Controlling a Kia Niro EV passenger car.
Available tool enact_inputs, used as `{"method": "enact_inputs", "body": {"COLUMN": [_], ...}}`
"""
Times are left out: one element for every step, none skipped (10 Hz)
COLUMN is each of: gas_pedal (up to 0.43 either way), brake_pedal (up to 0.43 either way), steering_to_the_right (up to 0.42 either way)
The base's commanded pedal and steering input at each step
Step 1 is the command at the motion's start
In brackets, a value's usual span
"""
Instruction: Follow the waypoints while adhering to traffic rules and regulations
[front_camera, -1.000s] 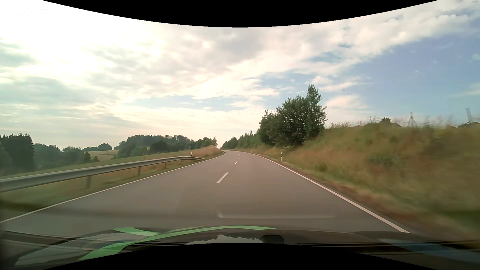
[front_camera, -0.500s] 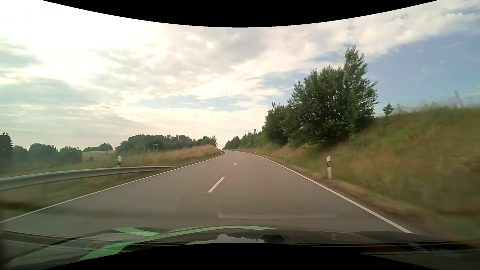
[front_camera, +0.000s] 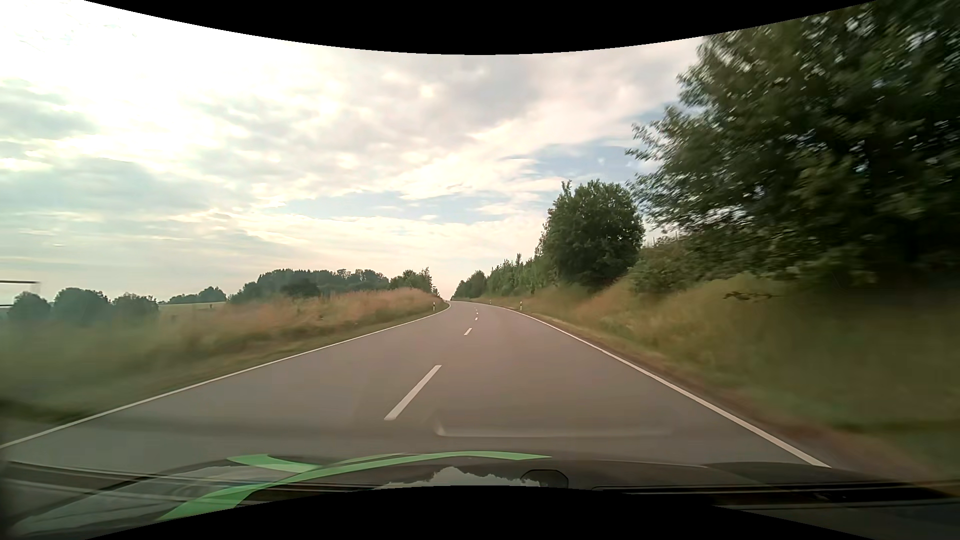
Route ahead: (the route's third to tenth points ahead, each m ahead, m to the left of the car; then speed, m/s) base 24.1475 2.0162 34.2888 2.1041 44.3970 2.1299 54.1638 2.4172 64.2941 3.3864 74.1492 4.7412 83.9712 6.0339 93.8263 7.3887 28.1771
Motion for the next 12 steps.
{"method": "enact_inputs", "body": {"gas_pedal": [0.311, 0.331, 0.331, 0.331, 0.331, 0.339, 0.350, 0.350, 0.350, 0.350, 0.350, 0.350], "brake_pedal": [0.000, 0.000, 0.000, 0.000, 0.000, 0.000, 0.000, 0.000, 0.000, 0.000, 0.000, 0.000], "steering_to_the_right": [-0.010, -0.010, -0.010, -0.010, -0.010, -0.010, -0.010, -0.011, -0.011, -0.011, -0.011, -0.011]}}
